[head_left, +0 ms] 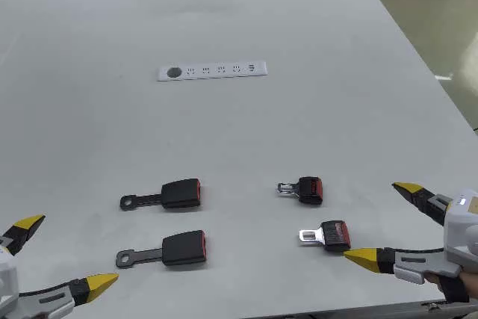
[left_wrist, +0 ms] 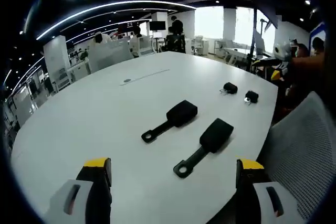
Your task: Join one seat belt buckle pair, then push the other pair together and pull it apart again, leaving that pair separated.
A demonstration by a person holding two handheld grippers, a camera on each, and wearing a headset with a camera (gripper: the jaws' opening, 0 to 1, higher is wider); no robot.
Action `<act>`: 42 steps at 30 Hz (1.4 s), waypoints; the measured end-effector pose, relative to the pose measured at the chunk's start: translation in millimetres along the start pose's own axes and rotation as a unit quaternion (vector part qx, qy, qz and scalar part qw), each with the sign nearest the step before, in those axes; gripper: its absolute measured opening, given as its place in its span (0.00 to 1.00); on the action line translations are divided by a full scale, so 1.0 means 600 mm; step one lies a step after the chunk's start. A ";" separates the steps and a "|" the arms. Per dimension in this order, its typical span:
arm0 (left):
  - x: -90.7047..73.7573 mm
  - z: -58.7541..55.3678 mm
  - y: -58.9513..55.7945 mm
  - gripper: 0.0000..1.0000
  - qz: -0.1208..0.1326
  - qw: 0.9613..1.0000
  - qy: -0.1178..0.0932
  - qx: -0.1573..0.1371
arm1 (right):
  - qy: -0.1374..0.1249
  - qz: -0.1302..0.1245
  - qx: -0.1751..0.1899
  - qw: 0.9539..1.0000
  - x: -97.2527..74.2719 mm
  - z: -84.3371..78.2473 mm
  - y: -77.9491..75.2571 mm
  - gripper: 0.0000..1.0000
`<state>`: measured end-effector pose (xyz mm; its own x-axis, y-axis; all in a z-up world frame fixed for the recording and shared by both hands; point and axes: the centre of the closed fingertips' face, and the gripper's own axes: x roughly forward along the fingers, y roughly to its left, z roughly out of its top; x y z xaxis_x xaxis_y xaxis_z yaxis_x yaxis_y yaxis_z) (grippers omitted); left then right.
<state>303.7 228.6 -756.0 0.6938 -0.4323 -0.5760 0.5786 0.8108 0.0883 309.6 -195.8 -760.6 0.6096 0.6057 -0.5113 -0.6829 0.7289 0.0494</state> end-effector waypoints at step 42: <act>-0.013 -0.016 -0.031 1.00 -0.028 0.997 0.039 0.063 | 0.065 -0.010 -0.040 0.997 -0.011 -0.014 0.012 1.00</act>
<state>283.5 220.7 -761.3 0.6263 -0.4401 -0.6434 0.6681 0.7284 0.1521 297.2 -197.6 -764.2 0.5698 0.5402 -0.6193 -0.7035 0.7101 -0.0279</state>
